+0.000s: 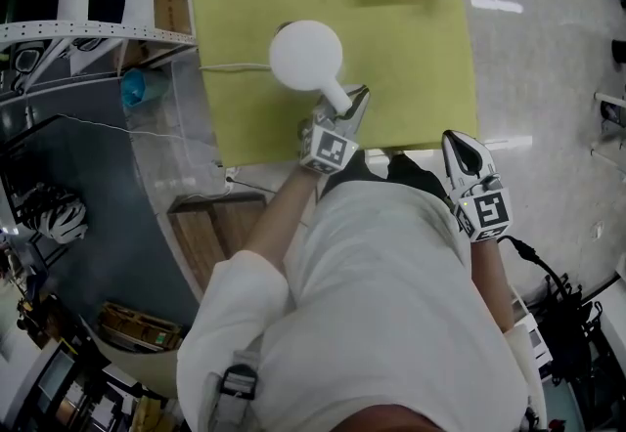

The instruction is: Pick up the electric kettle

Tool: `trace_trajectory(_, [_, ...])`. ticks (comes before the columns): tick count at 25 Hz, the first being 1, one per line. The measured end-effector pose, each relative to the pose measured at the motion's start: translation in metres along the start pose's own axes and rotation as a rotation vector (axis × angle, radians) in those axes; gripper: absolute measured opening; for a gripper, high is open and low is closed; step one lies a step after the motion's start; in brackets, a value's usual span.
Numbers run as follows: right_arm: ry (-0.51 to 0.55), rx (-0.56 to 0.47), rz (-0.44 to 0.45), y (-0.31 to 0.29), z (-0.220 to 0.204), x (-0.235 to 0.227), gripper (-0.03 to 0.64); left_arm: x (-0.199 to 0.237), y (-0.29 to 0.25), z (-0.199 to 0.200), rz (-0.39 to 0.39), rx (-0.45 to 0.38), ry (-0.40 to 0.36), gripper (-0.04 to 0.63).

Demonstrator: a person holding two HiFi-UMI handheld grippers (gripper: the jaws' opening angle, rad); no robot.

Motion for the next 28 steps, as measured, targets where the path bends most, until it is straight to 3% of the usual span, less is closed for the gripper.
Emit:
trace_trajectory(10, [-0.023, -0.032, -0.021, -0.005, 0.0, 0.009, -0.003, 0.015, 0.015, 0.028, -0.028, -0.029, -0.033, 0.018])
trace_trajectory(28, [-0.089, -0.088, -0.145, 0.014, -0.005, 0.01, -0.003, 0.021, -0.01, 0.068, -0.181, -0.055, -0.109, 0.018])
Point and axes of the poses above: the fingertips, and each gripper's own axes: y backward along the fingers, x to its left, z out of its top, the point moved 10 cm from there along y, backward along the fingers, and after that the axes turned 3 degrees about x, right-handed, at the moved point
